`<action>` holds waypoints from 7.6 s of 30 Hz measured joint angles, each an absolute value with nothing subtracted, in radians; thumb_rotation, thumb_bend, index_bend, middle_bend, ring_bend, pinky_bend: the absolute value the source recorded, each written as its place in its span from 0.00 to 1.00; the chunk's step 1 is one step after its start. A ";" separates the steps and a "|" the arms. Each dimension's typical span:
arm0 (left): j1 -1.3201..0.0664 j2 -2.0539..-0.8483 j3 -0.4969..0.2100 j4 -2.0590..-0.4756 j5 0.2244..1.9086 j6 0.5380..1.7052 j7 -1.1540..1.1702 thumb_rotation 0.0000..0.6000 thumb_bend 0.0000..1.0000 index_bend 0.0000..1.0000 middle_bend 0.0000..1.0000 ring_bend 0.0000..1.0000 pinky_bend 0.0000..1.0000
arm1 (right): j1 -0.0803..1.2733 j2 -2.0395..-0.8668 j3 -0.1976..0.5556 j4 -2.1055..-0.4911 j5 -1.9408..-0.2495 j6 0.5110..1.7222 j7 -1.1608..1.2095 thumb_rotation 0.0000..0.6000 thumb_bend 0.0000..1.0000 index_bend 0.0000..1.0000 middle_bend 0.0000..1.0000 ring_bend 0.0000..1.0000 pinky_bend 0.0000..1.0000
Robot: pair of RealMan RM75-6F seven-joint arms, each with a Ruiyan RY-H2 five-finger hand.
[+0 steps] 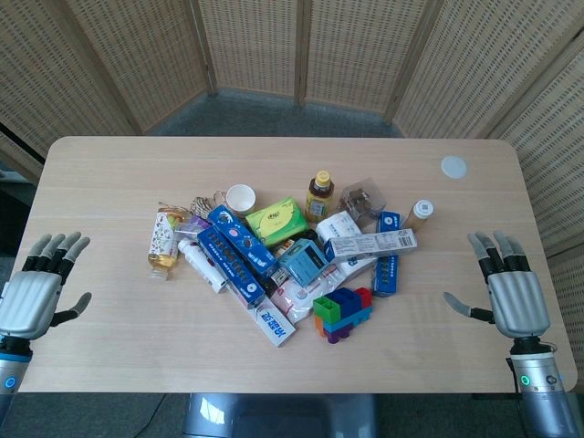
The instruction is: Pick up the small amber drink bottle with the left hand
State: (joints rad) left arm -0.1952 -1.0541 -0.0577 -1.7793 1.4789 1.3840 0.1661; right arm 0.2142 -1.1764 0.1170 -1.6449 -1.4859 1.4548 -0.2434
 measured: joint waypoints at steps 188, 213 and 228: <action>-0.623 -1.506 -0.027 -1.148 1.378 0.848 0.116 1.00 0.35 0.00 0.00 0.00 0.00 | 0.055 -1.126 0.123 -1.750 -1.477 1.584 -0.221 0.00 0.19 0.00 0.12 0.00 0.00; -0.666 -1.511 -0.026 -1.110 1.329 0.743 0.133 1.00 0.35 0.00 0.00 0.00 0.00 | 0.049 -1.121 0.122 -1.772 -1.492 1.599 -0.239 0.00 0.20 0.00 0.12 0.00 0.00; -0.624 -1.360 0.035 -1.335 1.322 0.746 0.146 1.00 0.35 0.00 0.01 0.04 0.00 | 0.046 -1.122 0.123 -1.768 -1.502 1.605 -0.227 0.00 0.20 0.00 0.12 0.00 0.00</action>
